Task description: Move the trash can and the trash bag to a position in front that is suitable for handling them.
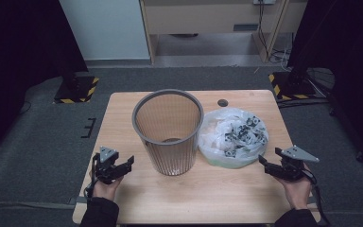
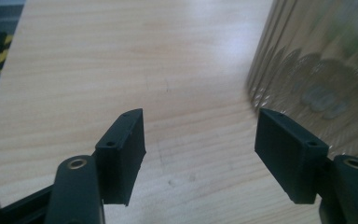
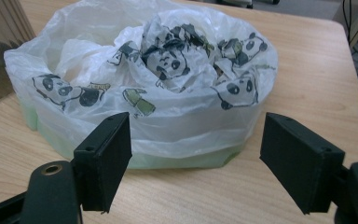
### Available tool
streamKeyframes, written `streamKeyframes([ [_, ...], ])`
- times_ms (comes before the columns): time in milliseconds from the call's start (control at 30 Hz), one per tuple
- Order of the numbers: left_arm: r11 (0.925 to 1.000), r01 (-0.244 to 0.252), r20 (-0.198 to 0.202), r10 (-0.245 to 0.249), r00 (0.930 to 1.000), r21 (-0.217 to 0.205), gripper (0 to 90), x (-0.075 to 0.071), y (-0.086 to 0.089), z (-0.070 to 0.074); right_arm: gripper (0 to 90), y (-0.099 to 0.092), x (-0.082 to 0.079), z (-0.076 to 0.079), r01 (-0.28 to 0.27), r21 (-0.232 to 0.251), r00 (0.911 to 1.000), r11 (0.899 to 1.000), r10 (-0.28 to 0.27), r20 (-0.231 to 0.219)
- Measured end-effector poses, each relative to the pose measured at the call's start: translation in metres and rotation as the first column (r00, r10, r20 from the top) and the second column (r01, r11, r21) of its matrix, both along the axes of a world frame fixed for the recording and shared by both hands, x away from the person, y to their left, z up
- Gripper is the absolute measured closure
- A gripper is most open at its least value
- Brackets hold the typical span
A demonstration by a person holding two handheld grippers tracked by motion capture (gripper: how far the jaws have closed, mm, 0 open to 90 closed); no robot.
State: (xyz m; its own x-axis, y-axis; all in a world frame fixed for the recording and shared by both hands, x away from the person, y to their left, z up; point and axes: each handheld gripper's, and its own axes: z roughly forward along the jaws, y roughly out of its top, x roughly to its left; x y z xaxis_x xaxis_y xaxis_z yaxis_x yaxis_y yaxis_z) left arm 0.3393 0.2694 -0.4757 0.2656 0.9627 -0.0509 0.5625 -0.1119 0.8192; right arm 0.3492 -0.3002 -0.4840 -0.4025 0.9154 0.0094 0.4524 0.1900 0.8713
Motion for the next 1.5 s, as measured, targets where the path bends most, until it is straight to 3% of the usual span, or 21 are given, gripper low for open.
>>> streamKeyframes([
  [100, 0.9999, -0.006, 0.034, 0.007, 0.9994, -0.014, 35.1, 0.0, -0.001, 0.009, 24.4, 0.001, 0.002, 0.004, 0.002, -0.009, 0.9999, 1.0, -0.001, 0.01],
  [367, 0.9989, -0.01, 0.095, 0.014, 0.9953, -0.045, 40.5, 0.008, 0.001, 0.031, 25.3, 0.007, 0.008, 0.028, 0.004, 0.039, 0.9971, 0.999, -0.007, 0.076],
  [633, 0.9962, -0.02, 0.129, 0.031, 0.9911, -0.084, 50.0, 0.021, 0.001, 0.05, 28.1, 0.041, 0.022, 0.055, -0.054, 0.028, 0.9905, 0.998, 0.05, 0.128],
  [867, 0.9946, -0.017, 0.152, 0.033, 0.9879, -0.102, 58.1, 0.032, -0.003, 0.066, 30.1, 0.078, 0.034, 0.07, -0.112, 0.005, 0.9821, 0.994, 0.11, 0.153],
  [1100, 0.9933, -0.017, 0.176, 0.037, 0.9838, -0.114, 66.1, 0.04, -0.013, 0.076, 43.0, 0.109, 0.045, 0.087, -0.143, 0.046, 0.9737, 0.989, 0.133, 0.185],
  [1167, 0.9933, -0.01, 0.183, 0.031, 0.9826, -0.115, 68.2, 0.043, -0.018, 0.077, 46.7, 0.119, 0.048, 0.089, -0.153, 0.035, 0.9705, 0.988, 0.143, 0.194],
  [1233, 0.994, -0.003, 0.185, 0.023, 0.9824, -0.109, 69.9, 0.046, -0.023, 0.077, 51.8, 0.13, 0.051, 0.088, -0.164, 0.031, 0.9666, 0.986, 0.155, 0.205],
  [1500, 0.9949, 0.024, 0.185, -0.006, 0.9827, -0.098, 73.0, 0.051, -0.035, 0.074, 65.5, 0.17, 0.063, 0.081, -0.15, 0.018, 0.9679, 0.989, 0.143, 0.207],
])
